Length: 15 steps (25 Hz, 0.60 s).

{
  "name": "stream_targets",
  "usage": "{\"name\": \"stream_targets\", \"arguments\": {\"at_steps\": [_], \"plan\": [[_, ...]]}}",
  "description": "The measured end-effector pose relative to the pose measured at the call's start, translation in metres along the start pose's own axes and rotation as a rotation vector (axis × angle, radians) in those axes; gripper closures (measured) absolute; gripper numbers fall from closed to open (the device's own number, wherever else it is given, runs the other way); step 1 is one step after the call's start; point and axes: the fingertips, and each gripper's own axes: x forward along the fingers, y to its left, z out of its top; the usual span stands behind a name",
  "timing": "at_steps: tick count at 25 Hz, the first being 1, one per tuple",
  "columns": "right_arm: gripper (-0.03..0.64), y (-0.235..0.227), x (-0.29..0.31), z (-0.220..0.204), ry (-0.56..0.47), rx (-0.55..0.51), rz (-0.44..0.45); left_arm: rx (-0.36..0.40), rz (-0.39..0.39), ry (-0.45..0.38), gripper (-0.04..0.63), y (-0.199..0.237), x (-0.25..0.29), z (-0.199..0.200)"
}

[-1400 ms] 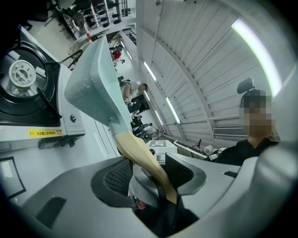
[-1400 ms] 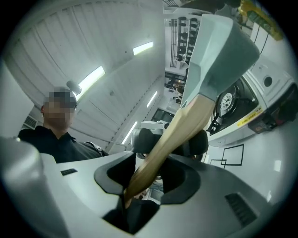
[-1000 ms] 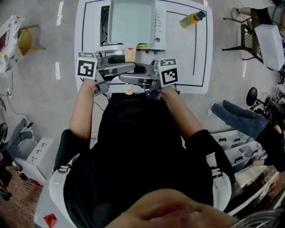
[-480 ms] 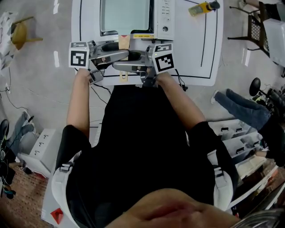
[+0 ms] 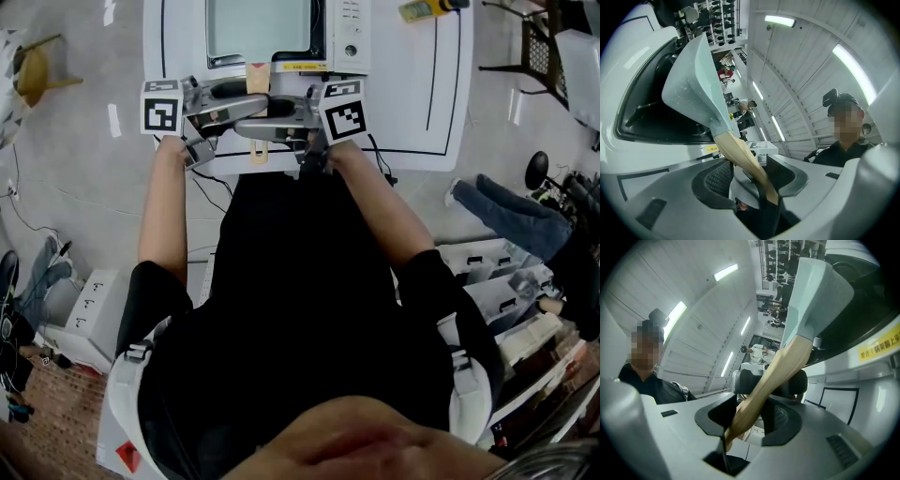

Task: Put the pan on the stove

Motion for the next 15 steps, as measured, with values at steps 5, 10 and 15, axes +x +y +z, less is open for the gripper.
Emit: {"name": "stream_targets", "arguments": {"at_steps": [5,10,15], "plan": [[0.451,-0.004,0.000,-0.001,-0.002,0.003,-0.009,-0.005,-0.009,0.001,0.368,0.003,-0.001,-0.001],[0.454,-0.006,-0.001,-0.002,-0.014,0.027,0.004,-0.032,-0.031,0.007,0.368,0.006,0.000,-0.003],[0.433,-0.010,-0.004,0.003,-0.037,0.083,0.020,-0.059,-0.017,-0.020,0.331,0.016,-0.007,0.000]]}}
